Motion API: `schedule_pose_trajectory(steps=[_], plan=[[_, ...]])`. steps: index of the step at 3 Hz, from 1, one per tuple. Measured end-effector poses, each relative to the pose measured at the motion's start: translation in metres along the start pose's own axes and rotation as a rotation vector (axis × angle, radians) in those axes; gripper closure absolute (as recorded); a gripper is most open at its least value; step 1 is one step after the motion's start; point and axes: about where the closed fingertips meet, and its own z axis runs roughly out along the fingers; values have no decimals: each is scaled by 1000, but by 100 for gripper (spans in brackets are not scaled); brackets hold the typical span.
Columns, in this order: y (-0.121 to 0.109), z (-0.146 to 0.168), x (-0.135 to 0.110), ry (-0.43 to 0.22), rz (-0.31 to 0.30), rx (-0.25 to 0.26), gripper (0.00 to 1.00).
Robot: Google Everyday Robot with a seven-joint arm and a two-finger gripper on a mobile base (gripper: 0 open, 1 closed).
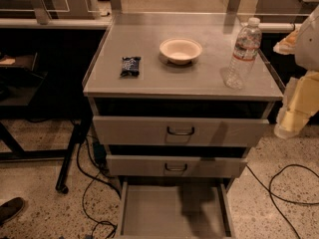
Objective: Place water bottle into bottom drawer
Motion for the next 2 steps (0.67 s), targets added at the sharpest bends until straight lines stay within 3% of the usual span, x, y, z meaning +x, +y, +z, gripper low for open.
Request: schedule_pose_trajectory(steps=[1,2], plan=[[0,0,0,0,0,0,0],[-12,12,8,24,71,16,0]])
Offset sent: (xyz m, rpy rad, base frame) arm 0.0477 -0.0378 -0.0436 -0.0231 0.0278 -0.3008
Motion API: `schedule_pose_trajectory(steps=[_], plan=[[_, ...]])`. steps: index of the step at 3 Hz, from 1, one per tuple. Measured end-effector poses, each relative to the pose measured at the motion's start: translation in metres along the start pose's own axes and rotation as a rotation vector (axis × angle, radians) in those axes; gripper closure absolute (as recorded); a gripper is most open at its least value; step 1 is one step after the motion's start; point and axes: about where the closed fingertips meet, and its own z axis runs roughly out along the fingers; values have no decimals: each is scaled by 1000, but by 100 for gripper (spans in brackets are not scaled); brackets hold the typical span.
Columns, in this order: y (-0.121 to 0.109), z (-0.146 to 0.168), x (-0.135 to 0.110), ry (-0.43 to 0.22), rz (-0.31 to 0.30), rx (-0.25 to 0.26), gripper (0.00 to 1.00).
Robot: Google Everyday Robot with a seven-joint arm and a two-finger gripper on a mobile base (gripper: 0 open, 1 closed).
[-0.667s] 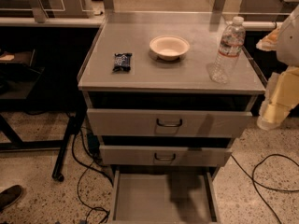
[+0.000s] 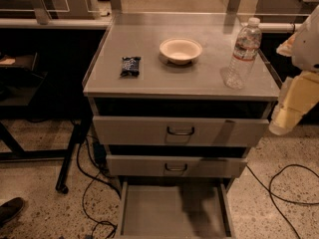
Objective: Place water bottle into bottom drawer
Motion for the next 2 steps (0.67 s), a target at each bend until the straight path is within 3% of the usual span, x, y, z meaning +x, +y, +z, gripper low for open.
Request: schedule_pose_trajectory(steps=[1,2], plan=[[-25,24,16,29,129,10,0],[-42,38,25,53,210,-20,0]])
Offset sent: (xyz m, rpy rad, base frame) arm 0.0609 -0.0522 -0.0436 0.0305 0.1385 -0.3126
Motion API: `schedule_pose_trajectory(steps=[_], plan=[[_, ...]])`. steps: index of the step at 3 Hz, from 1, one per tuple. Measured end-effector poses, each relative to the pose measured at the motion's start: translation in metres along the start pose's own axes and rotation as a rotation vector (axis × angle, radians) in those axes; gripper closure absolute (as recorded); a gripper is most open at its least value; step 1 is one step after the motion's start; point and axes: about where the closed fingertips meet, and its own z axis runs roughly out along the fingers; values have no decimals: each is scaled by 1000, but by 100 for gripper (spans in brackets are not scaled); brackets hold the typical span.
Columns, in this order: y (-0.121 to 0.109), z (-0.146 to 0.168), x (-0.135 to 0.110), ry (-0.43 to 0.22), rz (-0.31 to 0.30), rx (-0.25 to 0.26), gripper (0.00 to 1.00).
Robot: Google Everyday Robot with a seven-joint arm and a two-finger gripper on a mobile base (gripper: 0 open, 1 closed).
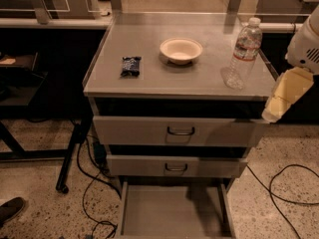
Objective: Place water bottle into bottom drawer
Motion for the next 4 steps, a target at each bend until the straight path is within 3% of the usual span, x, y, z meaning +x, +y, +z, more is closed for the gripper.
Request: schedule_pose_trajectory(steps=[1,2,3,4], plan=[[-3,2,1,4,16,-6,0],[-15,10,-4,-46,76,13,0],[-73,19,15,-180,308,64,0],[-101,22,28,-256,421,80,0]])
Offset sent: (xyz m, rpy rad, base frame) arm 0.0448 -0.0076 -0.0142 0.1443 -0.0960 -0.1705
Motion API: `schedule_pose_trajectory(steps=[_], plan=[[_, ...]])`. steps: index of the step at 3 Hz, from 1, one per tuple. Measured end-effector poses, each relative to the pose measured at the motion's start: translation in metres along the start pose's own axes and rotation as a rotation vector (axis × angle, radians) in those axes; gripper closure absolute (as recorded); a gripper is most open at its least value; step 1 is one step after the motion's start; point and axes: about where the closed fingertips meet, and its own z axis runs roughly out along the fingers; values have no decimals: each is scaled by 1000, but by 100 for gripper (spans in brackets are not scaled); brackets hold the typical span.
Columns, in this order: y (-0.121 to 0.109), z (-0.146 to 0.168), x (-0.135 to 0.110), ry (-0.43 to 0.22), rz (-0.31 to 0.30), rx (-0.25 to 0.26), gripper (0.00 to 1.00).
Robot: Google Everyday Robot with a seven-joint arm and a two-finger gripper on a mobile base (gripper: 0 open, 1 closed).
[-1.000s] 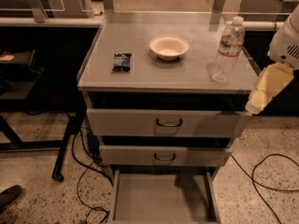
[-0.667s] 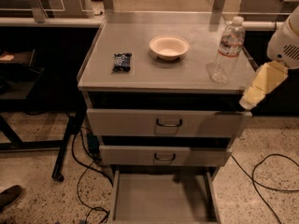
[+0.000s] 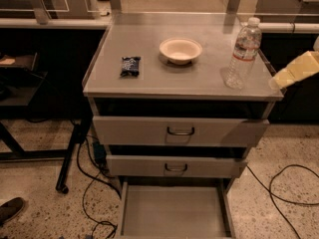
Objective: Place water bottle into bottom drawer
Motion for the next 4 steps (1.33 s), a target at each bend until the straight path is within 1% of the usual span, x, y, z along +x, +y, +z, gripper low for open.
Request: schedule_pose_trajectory(steps=[1,2,3,4], plan=[[-1,1,-1,-4,2,-1,0],[9,9,-1,-18,-21,-32,0],[26,20,-14,-59,-50,-66,0],[43,28,-32,-104,-68,-88,0]])
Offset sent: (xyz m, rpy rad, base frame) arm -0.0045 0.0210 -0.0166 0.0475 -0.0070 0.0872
